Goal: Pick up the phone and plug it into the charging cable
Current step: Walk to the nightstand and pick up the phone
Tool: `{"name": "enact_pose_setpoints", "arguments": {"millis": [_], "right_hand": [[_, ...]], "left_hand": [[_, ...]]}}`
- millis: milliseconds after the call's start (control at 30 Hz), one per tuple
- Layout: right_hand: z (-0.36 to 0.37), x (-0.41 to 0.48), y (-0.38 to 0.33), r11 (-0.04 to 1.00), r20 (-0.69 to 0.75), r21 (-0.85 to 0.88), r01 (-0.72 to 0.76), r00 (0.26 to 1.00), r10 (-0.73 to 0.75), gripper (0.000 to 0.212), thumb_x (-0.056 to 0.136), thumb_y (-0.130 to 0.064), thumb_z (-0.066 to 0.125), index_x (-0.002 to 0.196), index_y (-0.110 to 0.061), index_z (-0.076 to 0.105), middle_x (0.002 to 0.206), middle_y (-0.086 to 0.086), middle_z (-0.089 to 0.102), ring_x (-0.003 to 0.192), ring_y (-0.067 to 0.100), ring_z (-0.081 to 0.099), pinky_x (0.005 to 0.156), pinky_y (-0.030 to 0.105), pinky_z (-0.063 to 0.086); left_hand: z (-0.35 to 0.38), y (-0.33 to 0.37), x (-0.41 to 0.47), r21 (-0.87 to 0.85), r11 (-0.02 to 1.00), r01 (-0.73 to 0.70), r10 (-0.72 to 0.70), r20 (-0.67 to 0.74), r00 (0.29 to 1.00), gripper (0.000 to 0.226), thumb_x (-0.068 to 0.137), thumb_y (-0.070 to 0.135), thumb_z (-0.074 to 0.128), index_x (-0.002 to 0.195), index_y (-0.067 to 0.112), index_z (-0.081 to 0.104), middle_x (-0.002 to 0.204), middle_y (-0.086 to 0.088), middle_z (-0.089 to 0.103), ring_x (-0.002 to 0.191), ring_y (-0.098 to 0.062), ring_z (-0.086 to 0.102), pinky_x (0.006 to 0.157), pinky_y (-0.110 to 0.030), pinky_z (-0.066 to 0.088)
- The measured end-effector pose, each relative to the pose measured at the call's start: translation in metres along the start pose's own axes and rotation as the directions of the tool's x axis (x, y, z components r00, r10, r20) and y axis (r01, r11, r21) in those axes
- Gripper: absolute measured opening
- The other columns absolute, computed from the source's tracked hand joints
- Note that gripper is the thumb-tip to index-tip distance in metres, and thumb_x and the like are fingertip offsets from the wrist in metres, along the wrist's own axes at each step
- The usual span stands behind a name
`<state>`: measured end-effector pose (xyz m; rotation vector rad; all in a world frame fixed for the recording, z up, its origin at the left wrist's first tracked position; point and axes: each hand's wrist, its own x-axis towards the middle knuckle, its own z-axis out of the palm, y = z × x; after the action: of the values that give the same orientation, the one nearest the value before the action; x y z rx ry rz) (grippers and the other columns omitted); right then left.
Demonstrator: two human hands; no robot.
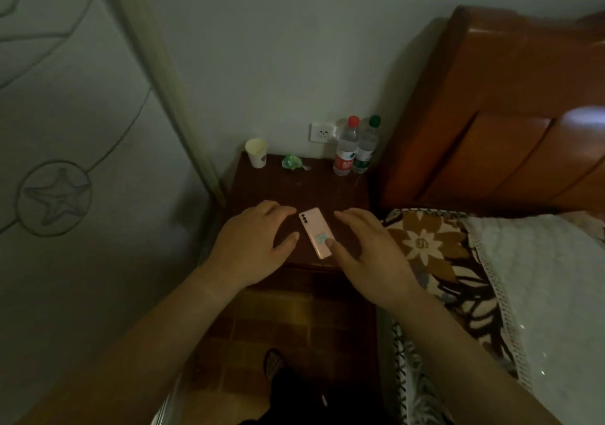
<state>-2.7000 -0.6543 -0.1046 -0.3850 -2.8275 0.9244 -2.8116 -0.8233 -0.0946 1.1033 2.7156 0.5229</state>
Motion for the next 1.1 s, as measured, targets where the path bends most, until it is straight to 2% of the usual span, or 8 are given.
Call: {"name": "enact_pose_setpoints", "arguments": {"millis": [133,267,433,633,800,967,1033,1100], "right_hand": [[0.03,0.053,0.02,1.0,0.034,-0.02,-0.015,0.999,0.016,0.05,0.089,-0.042,0.051,0.135,-0.024,0.041,0.145,0.002,0.036,0.131,0.02,0.032,0.102,0.031,0.031],[0.068,0.098,0.049,0.999,0.089,-0.023,-0.042,0.995,0.044,0.049,0.089,-0.041,0.052,0.135,-0.029,0.042,0.148,0.002,0.032,0.133,0.024,0.029,0.102,0.045,0.035],[0.128,0.139,0.101,0.992,0.142,-0.068,-0.102,0.984,0.111,0.053,0.088,-0.044,0.052,0.137,-0.031,0.038,0.149,0.002,0.03,0.132,0.026,0.029,0.101,0.046,0.036],[0.209,0.163,0.163,0.969,0.273,-0.215,-0.124,0.945,0.182,0.062,0.083,-0.061,0.042,0.138,-0.037,0.026,0.151,0.001,0.024,0.131,0.027,0.024,0.096,0.053,0.035],[0.259,0.179,0.192,0.955,0.311,-0.274,-0.116,0.929,0.202,0.063,0.085,-0.058,0.044,0.14,-0.035,0.023,0.155,0.002,0.013,0.136,0.029,0.016,0.098,0.056,0.032],[0.288,0.187,0.206,0.906,0.308,-0.404,-0.122,0.915,0.26,0.071,0.086,-0.057,0.043,0.142,-0.037,0.004,0.156,0.0,-0.006,0.139,0.033,0.002,0.102,0.062,0.024],[0.292,0.187,0.209,0.889,0.308,-0.443,-0.112,0.913,0.269,0.072,0.087,-0.056,0.042,0.142,-0.037,-0.001,0.157,0.001,-0.005,0.139,0.034,0.004,0.1,0.061,0.027],[0.292,0.188,0.21,0.885,0.306,-0.453,-0.108,0.913,0.268,0.069,0.089,-0.052,0.043,0.141,-0.038,0.001,0.157,0.0,0.001,0.138,0.034,0.008,0.097,0.06,0.031]], "left_hand": [[0.018,-0.028,0.043,-0.01,0.999,0.036,-0.036,0.029,0.999,0.048,0.089,0.047,0.043,0.132,0.026,0.042,0.135,-0.002,0.046,0.106,-0.02,0.053,0.084,-0.034,0.046],[0.048,-0.056,0.086,-0.048,0.995,0.083,-0.082,0.022,0.996,0.046,0.089,0.043,0.046,0.13,0.023,0.044,0.132,-0.004,0.05,0.111,-0.021,0.051,0.088,-0.038,0.047],[0.105,-0.09,0.128,-0.062,0.987,0.147,-0.144,0.056,0.988,0.048,0.088,0.041,0.048,0.132,0.021,0.043,0.133,-0.006,0.049,0.116,-0.022,0.049,0.094,-0.042,0.044],[0.183,-0.131,0.142,-0.062,0.967,0.245,-0.228,0.204,0.952,0.051,0.088,0.042,0.048,0.134,0.022,0.041,0.136,-0.005,0.045,0.119,-0.023,0.046,0.096,-0.046,0.042],[0.228,-0.155,0.138,-0.1,0.943,0.319,-0.279,0.292,0.915,0.051,0.089,0.044,0.044,0.136,0.027,0.035,0.141,-0.001,0.04,0.125,-0.019,0.04,0.102,-0.046,0.038],[0.244,-0.169,0.143,-0.111,0.932,0.345,-0.299,0.302,0.905,0.052,0.089,0.044,0.045,0.137,0.026,0.034,0.142,0.0,0.039,0.125,-0.019,0.041,0.101,-0.046,0.039],[0.246,-0.171,0.143,-0.122,0.927,0.355,-0.304,0.31,0.901,0.053,0.089,0.043,0.045,0.138,0.026,0.033,0.143,0.0,0.038,0.125,-0.02,0.04,0.101,-0.046,0.038],[0.245,-0.172,0.143,-0.135,0.922,0.362,-0.305,0.32,0.897,0.053,0.09,0.043,0.045,0.139,0.026,0.032,0.143,0.0,0.038,0.125,-0.02,0.04,0.101,-0.045,0.038]]}}
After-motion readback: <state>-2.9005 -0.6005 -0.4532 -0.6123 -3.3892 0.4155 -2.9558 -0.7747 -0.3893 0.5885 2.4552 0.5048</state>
